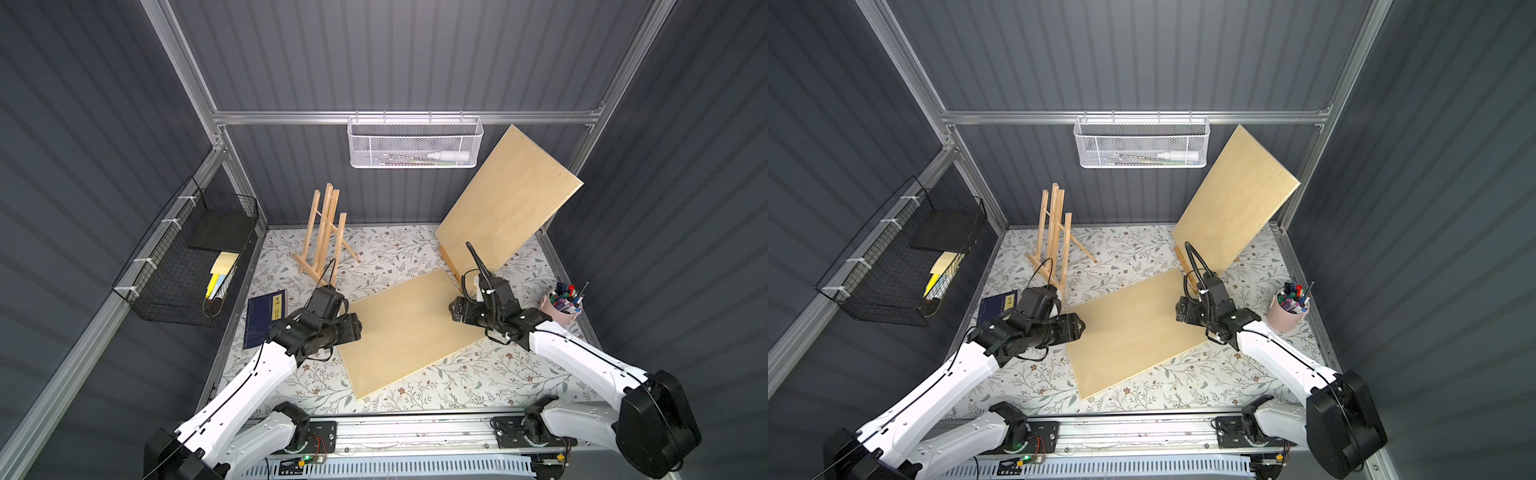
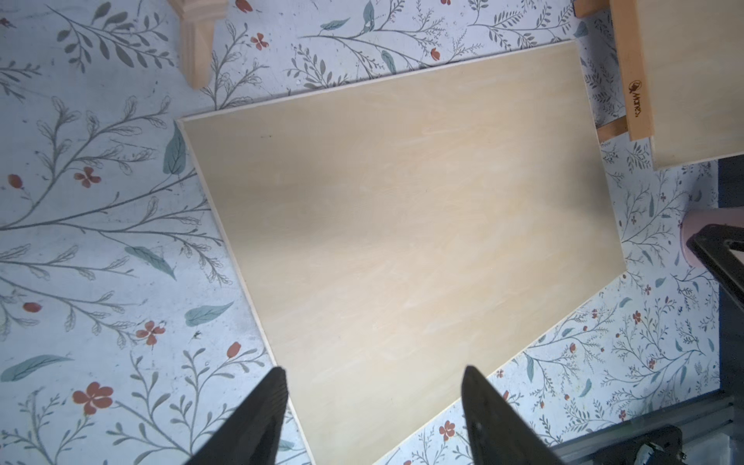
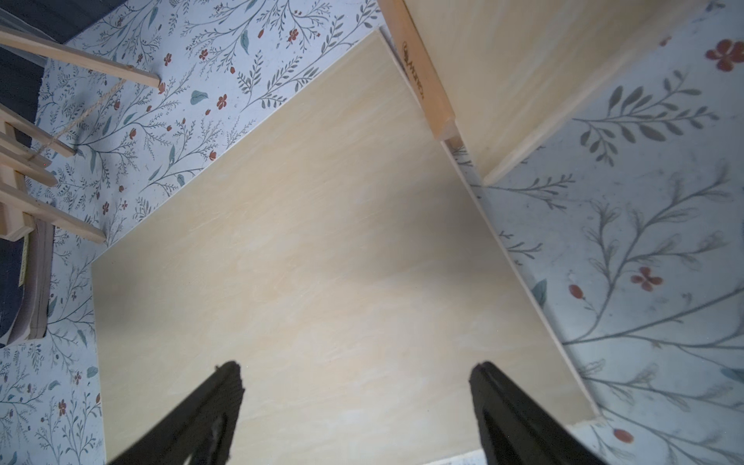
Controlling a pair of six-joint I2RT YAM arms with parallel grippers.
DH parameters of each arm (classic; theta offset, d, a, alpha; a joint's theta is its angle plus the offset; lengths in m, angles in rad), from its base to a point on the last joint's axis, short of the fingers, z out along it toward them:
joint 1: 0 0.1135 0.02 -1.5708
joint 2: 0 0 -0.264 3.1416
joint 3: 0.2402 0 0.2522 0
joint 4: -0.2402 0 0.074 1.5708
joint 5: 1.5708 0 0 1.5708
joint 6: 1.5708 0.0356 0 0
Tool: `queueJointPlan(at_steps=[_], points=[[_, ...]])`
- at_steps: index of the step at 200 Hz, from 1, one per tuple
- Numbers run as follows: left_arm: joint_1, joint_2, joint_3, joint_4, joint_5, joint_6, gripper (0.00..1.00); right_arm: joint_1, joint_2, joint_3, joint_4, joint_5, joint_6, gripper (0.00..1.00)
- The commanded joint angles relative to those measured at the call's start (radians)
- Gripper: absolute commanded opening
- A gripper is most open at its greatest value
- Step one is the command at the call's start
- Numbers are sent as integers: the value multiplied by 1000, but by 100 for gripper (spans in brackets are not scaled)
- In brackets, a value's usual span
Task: Disassemble the easel
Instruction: Place the drawing board at the center of the board, then adjust the drawing board at the center of the board.
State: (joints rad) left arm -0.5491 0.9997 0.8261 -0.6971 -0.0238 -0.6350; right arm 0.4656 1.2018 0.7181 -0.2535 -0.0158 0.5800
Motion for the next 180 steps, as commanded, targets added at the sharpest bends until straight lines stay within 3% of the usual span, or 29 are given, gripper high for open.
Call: queueJointPlan(at_steps=[1,37,59,77,98,164,180], points=[[-3,15,43,58,-41,12,73,3,6,-11,15,-17,7,91],[-3,45,78,100,-52,14,80,10,44,-12,32,-55,2,91],[-3,35,79,95,-116,14,81,32,83,5,34,-83,-5,91],[-3,28,76,122,-134,-26,94,63,109,25,19,-63,-18,90],[-3,11,67,195,-127,-57,99,89,121,43,-13,13,-35,89],[-3,-144,-5,589,-101,-59,100,89,163,32,-52,263,-42,91],[-2,-207,-35,664,-123,-18,99,89,174,11,-33,299,-47,84]])
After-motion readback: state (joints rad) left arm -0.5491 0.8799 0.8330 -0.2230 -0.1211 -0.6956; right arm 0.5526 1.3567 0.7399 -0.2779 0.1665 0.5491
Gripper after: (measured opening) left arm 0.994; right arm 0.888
